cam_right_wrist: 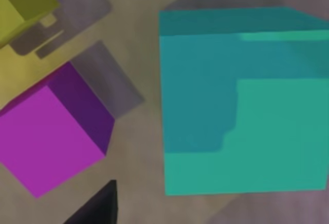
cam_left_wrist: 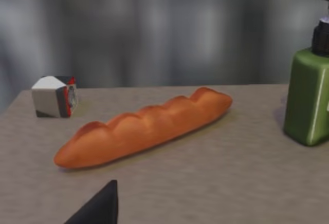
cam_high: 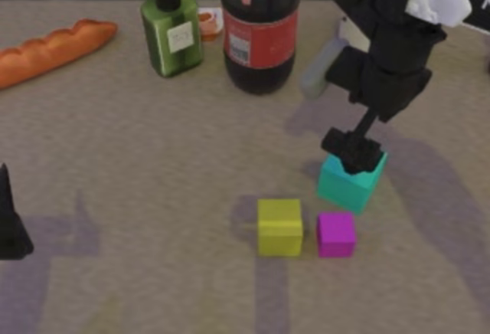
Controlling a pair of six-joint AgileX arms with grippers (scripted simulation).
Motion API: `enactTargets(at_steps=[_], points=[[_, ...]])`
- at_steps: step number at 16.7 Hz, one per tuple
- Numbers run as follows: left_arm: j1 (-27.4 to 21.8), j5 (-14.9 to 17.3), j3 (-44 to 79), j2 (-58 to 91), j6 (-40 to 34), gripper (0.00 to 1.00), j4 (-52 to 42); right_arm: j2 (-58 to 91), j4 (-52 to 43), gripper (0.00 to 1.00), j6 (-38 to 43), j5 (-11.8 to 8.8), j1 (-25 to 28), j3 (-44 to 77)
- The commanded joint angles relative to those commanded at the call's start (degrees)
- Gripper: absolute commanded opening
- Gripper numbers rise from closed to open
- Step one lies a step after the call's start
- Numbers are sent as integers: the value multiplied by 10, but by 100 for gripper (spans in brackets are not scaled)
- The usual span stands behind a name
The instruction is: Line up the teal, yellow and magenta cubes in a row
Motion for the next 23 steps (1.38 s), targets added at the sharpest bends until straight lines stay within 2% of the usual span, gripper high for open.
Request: enactTargets(at_steps=[3, 9, 17, 22, 23], points=[[12, 2, -27, -41, -17, 100, 29, 39, -18, 100, -10, 1, 9, 38], [12, 2, -28, -43, -18, 100, 30, 41, -16, 100, -11, 1, 7, 37], [12, 2, -28, -43, -18, 100, 30, 93, 141, 100, -9, 2, 10, -65], [12, 2, -28, -43, -18, 100, 30, 100, 156, 100, -9, 2, 10, -76], [12, 2, -28, -43, -18, 100, 30, 100, 156, 92, -9, 2, 10, -76]])
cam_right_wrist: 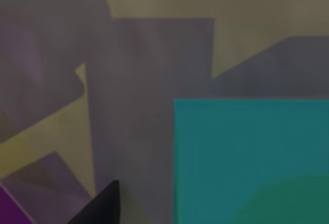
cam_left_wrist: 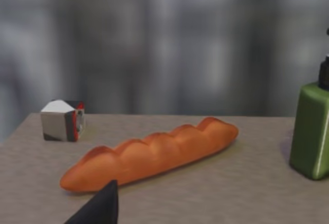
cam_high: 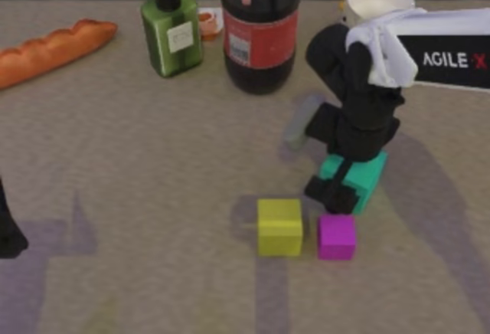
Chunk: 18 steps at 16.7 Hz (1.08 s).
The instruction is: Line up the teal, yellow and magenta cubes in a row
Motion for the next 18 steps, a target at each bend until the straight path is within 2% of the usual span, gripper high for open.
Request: enactTargets(at_steps=[12, 18], points=[[0, 0, 0, 0, 0, 100, 0, 0, 0, 2, 0, 0, 0, 0], [0, 0, 0, 0, 0, 100, 0, 0, 0, 0, 0, 0, 0, 0]])
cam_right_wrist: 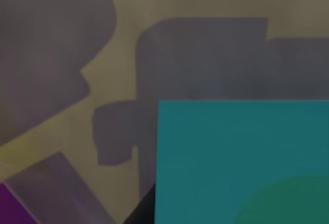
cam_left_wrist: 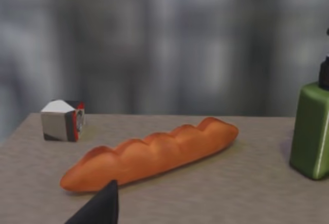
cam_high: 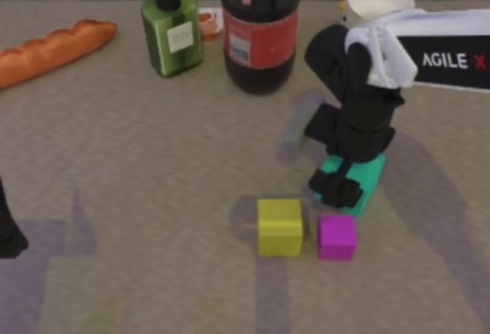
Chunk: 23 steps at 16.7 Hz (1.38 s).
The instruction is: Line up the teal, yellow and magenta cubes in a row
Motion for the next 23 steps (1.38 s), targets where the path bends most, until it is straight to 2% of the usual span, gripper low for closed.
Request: enactTargets(at_steps=[5, 12, 17, 20, 23], points=[[0, 0, 0, 0, 0, 100, 0, -9, -13, 0, 2, -1, -1, 9], [0, 0, 0, 0, 0, 100, 0, -53, -135, 0, 1, -2, 4, 84], [0, 0, 0, 0, 0, 100, 0, -52, -138, 0, 1, -2, 2, 86], [0, 0, 0, 0, 0, 100, 0, -25, -161, 0, -5, -2, 28, 126], [0, 0, 0, 0, 0, 100, 0, 27, -208, 0, -15, -1, 77, 219]])
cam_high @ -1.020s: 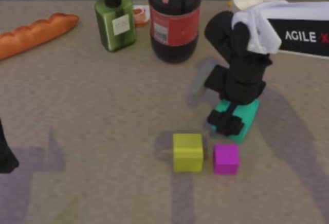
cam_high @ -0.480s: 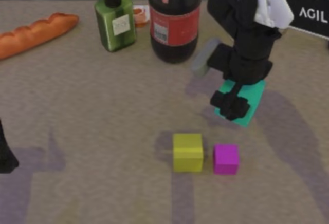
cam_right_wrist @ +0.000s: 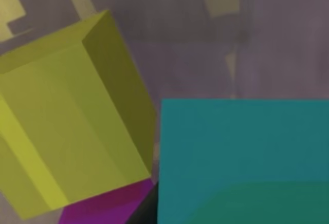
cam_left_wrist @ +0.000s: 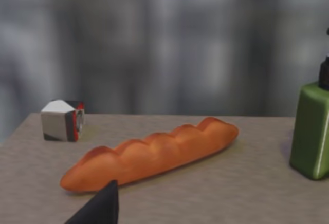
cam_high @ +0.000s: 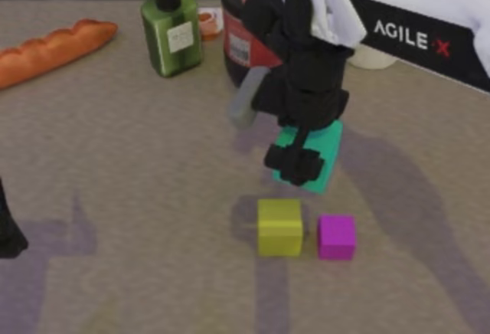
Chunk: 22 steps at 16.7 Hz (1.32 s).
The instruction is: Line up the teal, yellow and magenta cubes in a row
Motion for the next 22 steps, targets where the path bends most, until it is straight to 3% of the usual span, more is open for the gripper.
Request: enactTargets(at_steps=[6, 10, 17, 22], points=[[0, 0, 0, 0, 0, 100, 0, 115, -111, 0, -27, 0, 123, 247], [0, 0, 0, 0, 0, 100, 0, 155, -152, 0, -37, 1, 173, 326], [0, 0, 0, 0, 0, 100, 0, 153, -144, 0, -36, 1, 174, 321], [0, 0, 0, 0, 0, 100, 0, 142, -48, 0, -34, 1, 174, 209]])
